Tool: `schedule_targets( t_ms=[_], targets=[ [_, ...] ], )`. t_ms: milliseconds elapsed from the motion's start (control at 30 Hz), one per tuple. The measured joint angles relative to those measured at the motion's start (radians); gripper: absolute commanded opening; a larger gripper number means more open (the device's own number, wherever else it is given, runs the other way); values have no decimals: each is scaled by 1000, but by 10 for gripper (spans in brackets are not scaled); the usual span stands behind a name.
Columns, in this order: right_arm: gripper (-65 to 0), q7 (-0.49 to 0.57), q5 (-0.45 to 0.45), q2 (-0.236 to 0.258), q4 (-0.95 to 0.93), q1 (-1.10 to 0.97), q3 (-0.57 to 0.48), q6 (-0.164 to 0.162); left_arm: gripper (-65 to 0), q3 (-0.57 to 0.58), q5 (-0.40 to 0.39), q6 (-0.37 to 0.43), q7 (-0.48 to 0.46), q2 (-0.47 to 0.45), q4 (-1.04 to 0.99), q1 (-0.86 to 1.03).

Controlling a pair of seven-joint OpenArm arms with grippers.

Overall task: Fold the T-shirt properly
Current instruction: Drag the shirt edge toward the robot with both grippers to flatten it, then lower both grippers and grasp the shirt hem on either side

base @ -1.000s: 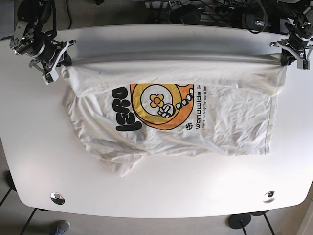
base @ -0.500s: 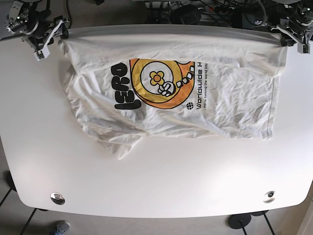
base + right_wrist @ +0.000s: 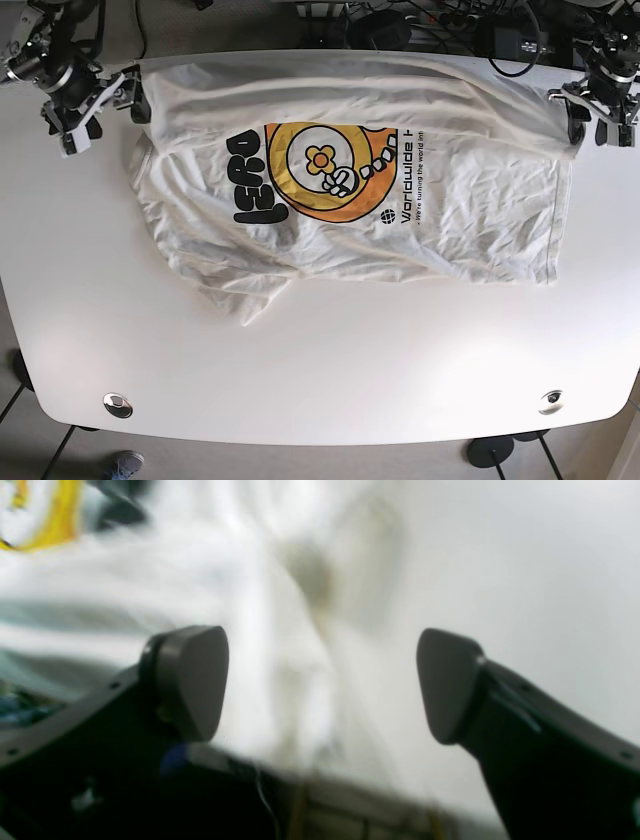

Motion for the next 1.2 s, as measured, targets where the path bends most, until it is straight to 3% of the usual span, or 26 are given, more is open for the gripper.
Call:
schedule_targets(
  t_ms=[100, 300, 467, 500, 567, 700, 867, 933, 1067, 1200],
  targets=[
    [-97, 2, 0, 6, -1, 62, -61, 0, -394, 10, 7, 3, 91, 17, 15, 9],
    [-97, 0, -1, 5, -2, 77, -127, -25, -394, -126, 1, 2, 93, 4, 29, 9],
    [-97, 0, -3, -22, -115, 149, -127, -27, -394, -67, 1, 5, 90, -8, 29, 3],
    [-97, 8, -5, -16, -170, 187, -128, -46, -394, -37, 5, 4, 93, -5, 28, -2],
    [-97, 2, -79, -16, -248, 262, -128, -84, -394, 8, 2, 3, 89, -3, 27, -20],
    [-95, 5, -270, -39, -299, 434, -159, -84, -394, 15, 8, 4, 90, -6, 27, -60],
    [-95, 207, -490, -54, -533, 672, -257, -72, -394, 14, 15, 4, 94, -10, 27, -96],
    [-95, 278, -521, -44, -690, 742, -275, -72, -394, 18, 21, 4, 87, -13, 27, -116],
    [-95, 409, -526, 0, -1018, 855, -277, -77, -394, 14, 225, 4, 104, -4, 24, -158],
    [-97, 455, -516, -7, -1062, 850, -276, -68, -394, 19, 208, 0, 68, -6, -5, -183]
  ],
)
